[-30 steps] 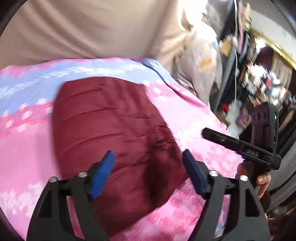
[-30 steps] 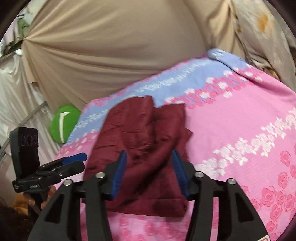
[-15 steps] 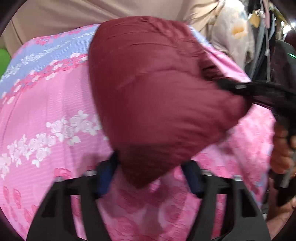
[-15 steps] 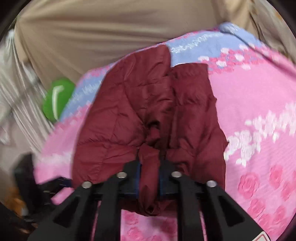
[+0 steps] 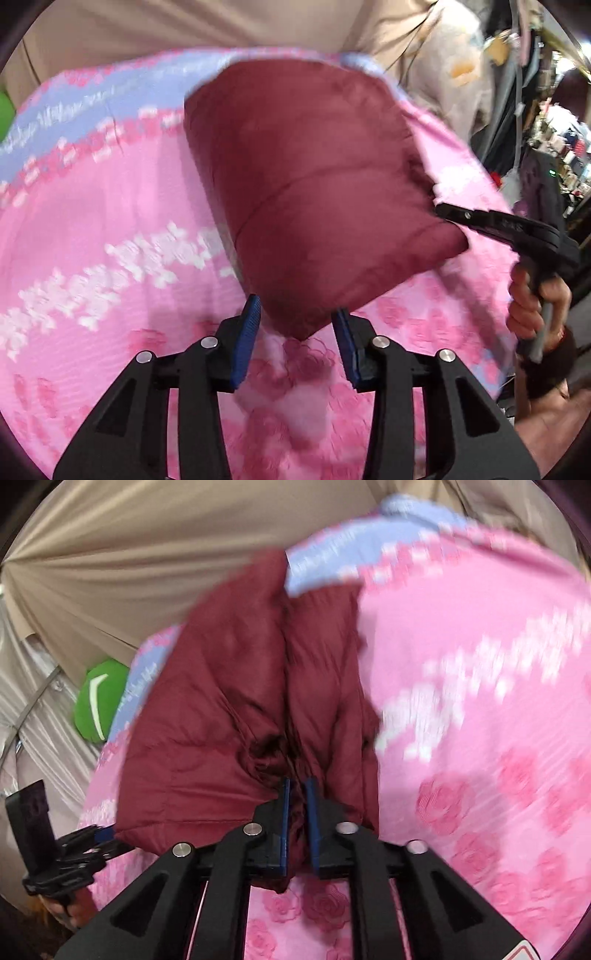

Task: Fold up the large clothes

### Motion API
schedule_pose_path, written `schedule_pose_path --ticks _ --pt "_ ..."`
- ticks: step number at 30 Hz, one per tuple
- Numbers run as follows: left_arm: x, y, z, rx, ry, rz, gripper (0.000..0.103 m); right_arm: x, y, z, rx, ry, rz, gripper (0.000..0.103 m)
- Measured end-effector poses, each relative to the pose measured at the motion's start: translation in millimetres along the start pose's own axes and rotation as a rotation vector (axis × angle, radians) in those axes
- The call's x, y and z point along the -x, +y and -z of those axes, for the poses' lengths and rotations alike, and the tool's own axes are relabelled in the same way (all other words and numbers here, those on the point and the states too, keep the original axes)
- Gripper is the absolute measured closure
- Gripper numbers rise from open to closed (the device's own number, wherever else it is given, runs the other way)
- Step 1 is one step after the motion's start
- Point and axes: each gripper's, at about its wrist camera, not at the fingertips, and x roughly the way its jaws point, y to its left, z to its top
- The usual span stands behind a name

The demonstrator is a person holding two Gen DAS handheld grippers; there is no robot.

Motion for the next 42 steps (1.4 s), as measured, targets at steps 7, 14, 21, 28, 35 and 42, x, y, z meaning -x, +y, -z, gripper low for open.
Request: schedule_pose_path --ticks 7,14,21,28,35,42 --pt "24.9 -7.0 -66.9 -0.016 -0.179 -0.046 0.05 6.5 39.2 -82.3 0.079 -0.147 0.005 0.043" --pt "-38.3 -37.4 -112.0 -0.04 -0.134 -0.054 0.05 -84.0 39.5 -127.7 0.063 0.002 0.047 0.08" --pt "-84.2 -51.5 -108.1 -0.069 -0.07 -0.052 0.051 -90.0 4.2 -121.6 0.005 -0.017 0.04 0.1" --pt "-104.4 -66.3 -103.7 -0.103 -0.06 -0.123 0.045 -97.2 -5.6 -118.3 -0.016 0.042 0.063 0.091" --pt "-101.8 -67.7 -103.2 -0.109 -0.068 -0.132 0.042 -30.5 -48.1 -129.9 -0.1 -0.096 0.098 0.085" --pt "-70.6 -60.8 -141.0 -0.033 -0.123 0.007 0.041 -81.9 -56.5 -135.2 -0.085 0.047 0.021 0.098"
